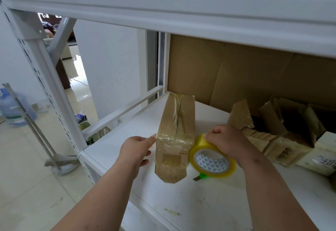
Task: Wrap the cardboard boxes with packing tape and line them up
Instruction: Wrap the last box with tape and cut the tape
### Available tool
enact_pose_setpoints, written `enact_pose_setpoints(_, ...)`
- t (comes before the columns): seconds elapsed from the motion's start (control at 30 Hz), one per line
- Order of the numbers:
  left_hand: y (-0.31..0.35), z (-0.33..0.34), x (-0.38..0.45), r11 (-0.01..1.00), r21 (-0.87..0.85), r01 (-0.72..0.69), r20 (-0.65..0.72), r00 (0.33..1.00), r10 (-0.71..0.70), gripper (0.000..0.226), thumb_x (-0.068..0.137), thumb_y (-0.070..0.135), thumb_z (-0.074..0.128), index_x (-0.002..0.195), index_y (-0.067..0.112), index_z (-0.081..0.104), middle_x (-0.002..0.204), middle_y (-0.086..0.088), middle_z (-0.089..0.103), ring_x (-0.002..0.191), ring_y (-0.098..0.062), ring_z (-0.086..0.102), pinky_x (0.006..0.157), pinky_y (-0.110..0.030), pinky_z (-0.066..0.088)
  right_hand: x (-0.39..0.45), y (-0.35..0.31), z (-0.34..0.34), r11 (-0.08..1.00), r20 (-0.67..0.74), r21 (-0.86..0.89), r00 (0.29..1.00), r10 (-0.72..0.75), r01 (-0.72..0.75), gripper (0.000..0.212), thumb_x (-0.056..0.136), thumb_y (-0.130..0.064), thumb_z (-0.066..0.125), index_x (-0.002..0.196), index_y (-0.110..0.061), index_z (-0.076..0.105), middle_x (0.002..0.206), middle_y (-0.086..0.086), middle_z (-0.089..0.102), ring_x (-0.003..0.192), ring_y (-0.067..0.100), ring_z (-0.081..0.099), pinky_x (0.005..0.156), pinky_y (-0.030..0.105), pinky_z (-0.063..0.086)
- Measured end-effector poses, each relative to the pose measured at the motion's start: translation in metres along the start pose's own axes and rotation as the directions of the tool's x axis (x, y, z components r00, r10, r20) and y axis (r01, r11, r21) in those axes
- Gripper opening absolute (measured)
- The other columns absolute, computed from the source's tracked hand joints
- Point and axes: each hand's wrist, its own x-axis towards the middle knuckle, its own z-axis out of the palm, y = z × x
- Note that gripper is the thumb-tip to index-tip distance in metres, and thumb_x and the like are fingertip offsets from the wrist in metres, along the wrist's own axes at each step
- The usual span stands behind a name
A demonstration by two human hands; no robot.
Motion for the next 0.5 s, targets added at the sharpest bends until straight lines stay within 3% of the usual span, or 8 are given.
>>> enact_pose_setpoints(0.1,-0.002,0.001,-0.001,0.998,-0.038,-0.05,-0.012,0.999,0.049,0.031,0.088,0.035,0.073,0.109,0.019,0.057,0.102,-0.003,0.063,0.094,-0.02,0.062,0.082,-0.039,0.054,0.0,-0.001,0.006,1.0,-0.01,0.004,1.0,-0.011,0.011,0.008,0.091,-0.032,0.06,0.098,-0.032,0.065,0.095,-0.01,0.064,0.093,0.014,0.061,0.084,0.037,0.054)
enact_pose_setpoints(0.2,-0.003,0.005,-0.002,0.985,-0.059,-0.163,0.012,0.986,0.164,0.008,0.093,0.007,0.063,0.096,0.011,0.068,0.089,-0.007,0.069,0.084,-0.021,0.061,0.076,-0.033,0.051,0.0,0.0,0.008,1.0,-0.023,-0.006,0.999,-0.025,0.025,0.007,0.092,-0.032,0.059,0.098,-0.034,0.061,0.097,-0.009,0.06,0.092,0.015,0.059,0.081,0.037,0.054)
enact_pose_setpoints(0.27,-0.003,0.006,-0.005,0.977,-0.038,-0.211,0.014,0.977,0.212,0.019,0.093,0.001,0.058,0.088,0.012,0.073,0.086,-0.004,0.074,0.084,-0.019,0.066,0.073,-0.029,0.051,0.001,0.001,0.008,0.999,-0.026,-0.016,0.999,-0.032,0.031,0.005,0.093,-0.031,0.057,0.097,-0.034,0.057,0.097,-0.007,0.058,0.089,0.016,0.058,0.074,0.034,0.052)
enact_pose_setpoints(0.4,-0.006,0.005,-0.014,0.962,-0.043,-0.27,0.049,0.961,0.272,0.024,0.099,0.017,0.057,0.089,0.025,0.077,0.088,0.009,0.076,0.092,-0.011,0.069,0.077,-0.025,0.05,-0.002,0.001,0.014,0.995,-0.021,-0.061,0.997,-0.078,0.076,0.018,0.098,-0.023,0.045,0.098,-0.038,0.056,0.109,-0.006,0.054,0.098,0.018,0.057,0.081,0.036,0.052)
enact_pose_setpoints(0.5,-0.008,0.001,-0.018,0.949,-0.021,-0.314,0.085,0.945,0.315,0.025,0.099,0.035,0.056,0.085,0.032,0.077,0.088,0.014,0.076,0.095,-0.006,0.069,0.088,-0.031,0.052,-0.005,-0.003,0.021,0.986,-0.018,-0.13,0.994,-0.104,0.101,0.027,0.098,-0.021,0.041,0.084,-0.039,0.056,0.111,-0.008,0.05,0.103,0.018,0.053,0.087,0.038,0.05)
